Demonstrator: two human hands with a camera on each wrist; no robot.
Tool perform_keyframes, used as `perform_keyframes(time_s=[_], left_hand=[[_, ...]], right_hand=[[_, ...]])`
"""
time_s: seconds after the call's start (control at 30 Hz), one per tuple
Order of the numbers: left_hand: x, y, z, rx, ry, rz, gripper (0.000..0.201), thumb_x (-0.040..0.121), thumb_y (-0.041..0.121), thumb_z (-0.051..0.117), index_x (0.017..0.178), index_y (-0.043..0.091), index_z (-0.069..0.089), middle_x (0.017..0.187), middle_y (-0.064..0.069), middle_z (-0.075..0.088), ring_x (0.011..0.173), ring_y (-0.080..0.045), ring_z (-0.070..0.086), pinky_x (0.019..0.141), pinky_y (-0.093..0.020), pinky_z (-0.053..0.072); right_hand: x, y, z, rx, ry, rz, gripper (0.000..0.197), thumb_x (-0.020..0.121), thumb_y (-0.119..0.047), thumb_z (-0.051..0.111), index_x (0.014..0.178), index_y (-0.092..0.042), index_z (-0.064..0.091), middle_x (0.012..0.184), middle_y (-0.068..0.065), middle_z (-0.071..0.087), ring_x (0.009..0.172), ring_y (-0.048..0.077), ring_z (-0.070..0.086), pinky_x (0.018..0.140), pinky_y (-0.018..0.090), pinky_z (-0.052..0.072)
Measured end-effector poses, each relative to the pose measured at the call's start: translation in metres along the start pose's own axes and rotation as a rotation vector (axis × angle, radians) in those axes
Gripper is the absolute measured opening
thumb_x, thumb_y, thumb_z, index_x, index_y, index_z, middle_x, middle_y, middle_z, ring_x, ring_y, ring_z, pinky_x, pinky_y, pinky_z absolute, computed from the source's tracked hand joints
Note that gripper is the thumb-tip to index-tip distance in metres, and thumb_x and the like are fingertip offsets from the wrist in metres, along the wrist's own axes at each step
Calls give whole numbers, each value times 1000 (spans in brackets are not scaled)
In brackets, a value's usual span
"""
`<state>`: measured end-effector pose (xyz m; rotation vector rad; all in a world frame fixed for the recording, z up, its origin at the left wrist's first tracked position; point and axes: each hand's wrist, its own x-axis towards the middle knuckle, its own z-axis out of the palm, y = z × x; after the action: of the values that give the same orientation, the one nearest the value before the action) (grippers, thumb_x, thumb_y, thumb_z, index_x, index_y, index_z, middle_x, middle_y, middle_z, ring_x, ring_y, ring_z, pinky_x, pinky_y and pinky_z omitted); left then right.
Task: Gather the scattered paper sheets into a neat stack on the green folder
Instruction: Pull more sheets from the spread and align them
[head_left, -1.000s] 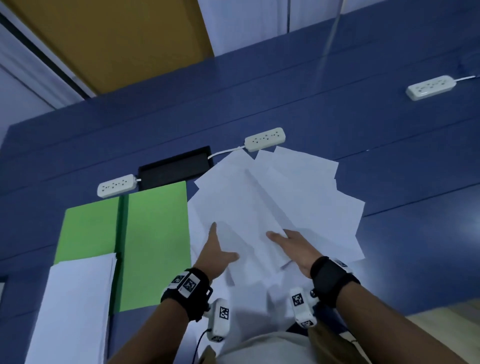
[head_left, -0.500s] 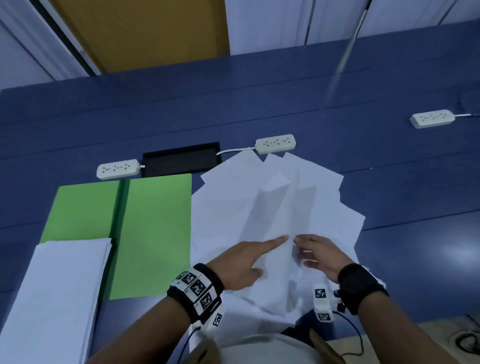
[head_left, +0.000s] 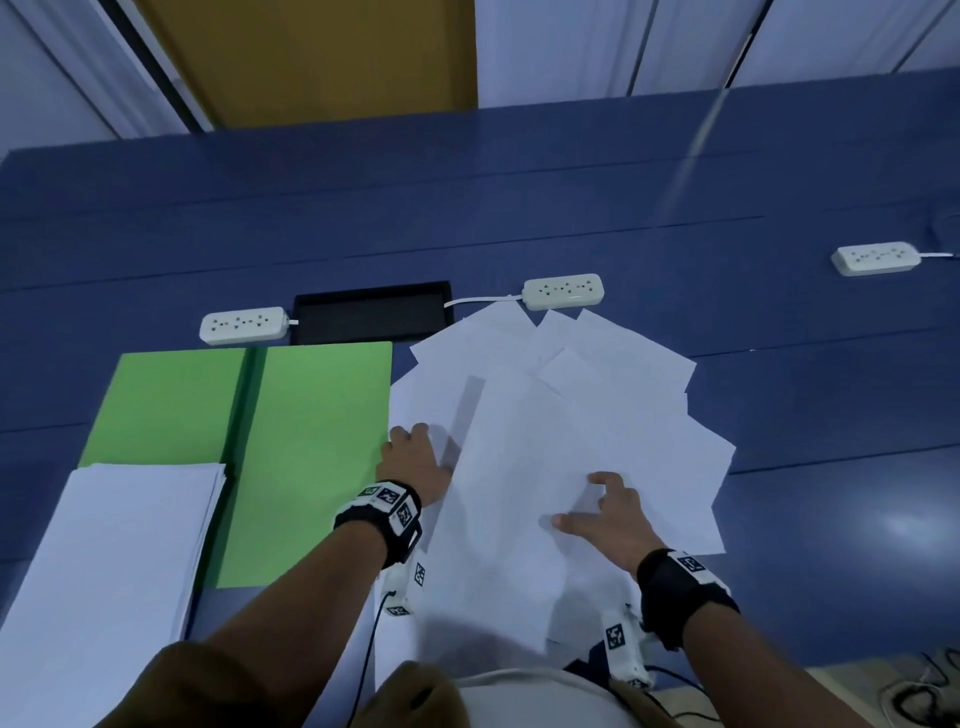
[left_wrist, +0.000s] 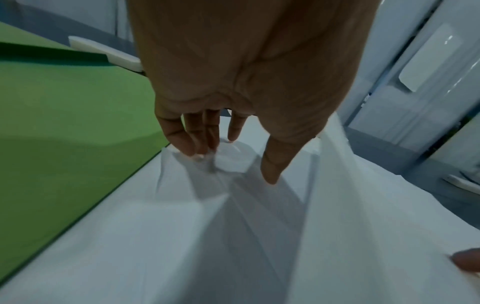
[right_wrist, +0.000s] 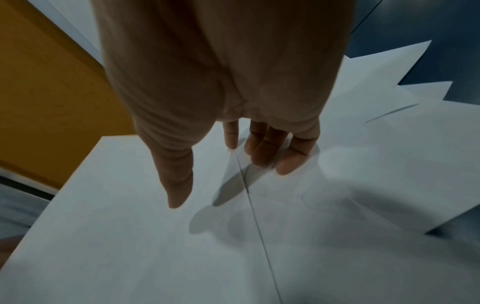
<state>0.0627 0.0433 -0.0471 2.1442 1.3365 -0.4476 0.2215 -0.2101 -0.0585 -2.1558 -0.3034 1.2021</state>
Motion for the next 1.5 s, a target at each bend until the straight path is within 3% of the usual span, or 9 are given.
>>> perform_keyframes(time_s=[0.17,0.37,0.53,0.67,0.83,1.03,1.17,1.4,1.5], left_hand=[[0,10,-5,80,-125,29,75,85,50,71,140,18,32,127,-9,58,113,-34,63,98,-47,52],[-21,32,2,-83,-208,266,57,102,26,57,156,16,41,156,-6,50,140,-26,51,113,-35,44],[-41,44,-2,-87,24,497,25,99,21,56,121,23,68,101,-3,75,91,-25,69,83,-40,58],[-47,46,-1,32,176,559,48,101,21,56,147,35,55,124,-2,65,105,-25,65,87,-39,54],[-40,31,10,128,309,570,18,95,22,68,110,26,76,117,-5,64,100,-32,63,84,-44,51],[-75,48,1,-342,-59,662,22,107,47,44,100,26,49,80,6,62,71,-13,58,71,-42,52],[-84,49,10,-196,-210,541,78,82,77,64,143,34,39,134,9,59,115,-14,62,98,-38,51],[-73,41,17,-34,-57,562,26,106,24,52,121,9,66,87,-1,69,90,-28,65,67,-23,32],[-85,46,-3,-237,-143,653,19,104,25,58,115,21,73,98,14,72,95,-10,66,80,-21,45]], right_hand=[[3,1,-6,29,-32,-5,89,73,-48,94,141,-33,39,133,4,36,117,16,54,93,33,49],[6,3,-9,93,-26,-17,76,78,-42,91,135,-32,42,124,4,42,111,14,57,76,20,45],[10,9,-11,158,1,-15,75,80,-43,90,137,-29,45,120,9,55,109,16,60,87,28,46],[9,14,-11,247,22,-1,68,84,-40,87,137,-26,47,119,12,60,110,17,61,87,28,48],[9,16,-13,332,0,23,65,85,-39,86,137,-27,49,126,7,57,116,18,59,111,43,47],[8,18,-12,418,19,35,69,85,-35,87,140,-25,47,125,9,57,116,22,59,104,39,45],[4,14,-11,451,31,27,69,85,-36,87,139,-25,45,123,7,57,114,21,59,100,37,43],[2,15,-11,503,31,28,72,86,-31,87,144,-21,45,125,11,58,118,22,59,107,41,44],[0,17,-14,625,22,41,81,79,-35,92,143,-23,45,132,6,57,122,23,59,94,38,46]])
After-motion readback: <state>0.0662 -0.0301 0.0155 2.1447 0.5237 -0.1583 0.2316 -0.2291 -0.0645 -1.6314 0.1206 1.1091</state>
